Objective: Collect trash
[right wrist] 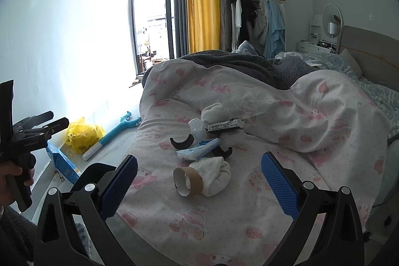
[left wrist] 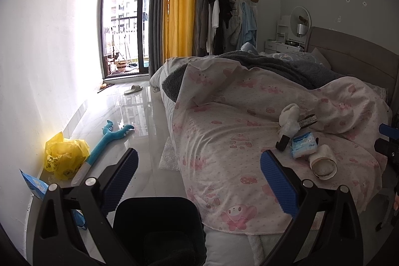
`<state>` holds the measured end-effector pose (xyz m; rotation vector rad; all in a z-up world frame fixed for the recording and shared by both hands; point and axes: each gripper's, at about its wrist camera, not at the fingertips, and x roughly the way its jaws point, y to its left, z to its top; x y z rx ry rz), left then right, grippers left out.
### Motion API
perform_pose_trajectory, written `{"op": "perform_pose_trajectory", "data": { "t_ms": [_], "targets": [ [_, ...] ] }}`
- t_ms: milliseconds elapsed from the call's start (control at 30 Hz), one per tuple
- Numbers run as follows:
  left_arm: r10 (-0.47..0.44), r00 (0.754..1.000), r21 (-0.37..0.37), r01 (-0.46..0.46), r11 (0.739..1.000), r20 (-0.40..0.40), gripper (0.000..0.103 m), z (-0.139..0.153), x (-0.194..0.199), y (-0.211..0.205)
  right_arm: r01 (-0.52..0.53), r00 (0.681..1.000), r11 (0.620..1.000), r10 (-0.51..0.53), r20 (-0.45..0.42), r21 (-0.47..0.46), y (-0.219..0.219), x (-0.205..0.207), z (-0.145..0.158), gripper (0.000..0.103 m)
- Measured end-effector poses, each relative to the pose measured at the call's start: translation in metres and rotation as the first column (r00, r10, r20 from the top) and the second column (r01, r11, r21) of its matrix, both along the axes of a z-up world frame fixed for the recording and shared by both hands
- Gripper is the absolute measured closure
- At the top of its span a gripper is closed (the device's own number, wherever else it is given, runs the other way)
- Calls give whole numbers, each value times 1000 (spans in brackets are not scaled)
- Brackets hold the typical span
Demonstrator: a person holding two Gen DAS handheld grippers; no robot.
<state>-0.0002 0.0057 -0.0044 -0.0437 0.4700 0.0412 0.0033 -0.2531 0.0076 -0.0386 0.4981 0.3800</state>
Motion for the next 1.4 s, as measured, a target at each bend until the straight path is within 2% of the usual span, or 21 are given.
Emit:
{"op": "perform_pose_trajectory", "data": {
  "t_ms": [133,233,433,600,833,900,1100,1300,1400],
  "targets": [
    [-24,1000,-36,23,999,-11,3,2,1,1,13,1000,1000,-13,-8,4,-3,1,-4,3],
    [-85,996,-84,83,993,-17,3,3,3,1,23,999,1000,-23,-25,6,-5,2,-7,3],
    [-130,991,-54,128,990,-26,3,4,8,-12,25,995,1000,-23,-95,15,-8,11,-11,3],
    [-184,982,-61,182,981,-39,3,5,18,-24,27,988,997,-16,-154,73,-15,22,-13,3],
    [-239,970,-72,235,969,-45,3,0,36,-44,67,963,976,-9,-269,206,-40,47,-26,3],
    [-275,960,-84,270,959,-50,3,-3,41,-51,71,959,971,-4,-284,227,-46,53,-27,3],
    [-405,910,-75,399,914,-93,3,-14,59,-81,70,940,956,33,-339,285,-54,74,-36,3],
    [-465,874,-76,459,885,-138,3,-28,73,-102,51,913,956,72,-401,288,-51,94,-52,3],
    [-496,854,-108,485,868,-156,4,-34,82,-107,52,906,954,80,-415,297,-52,101,-55,3]
  ]
}}
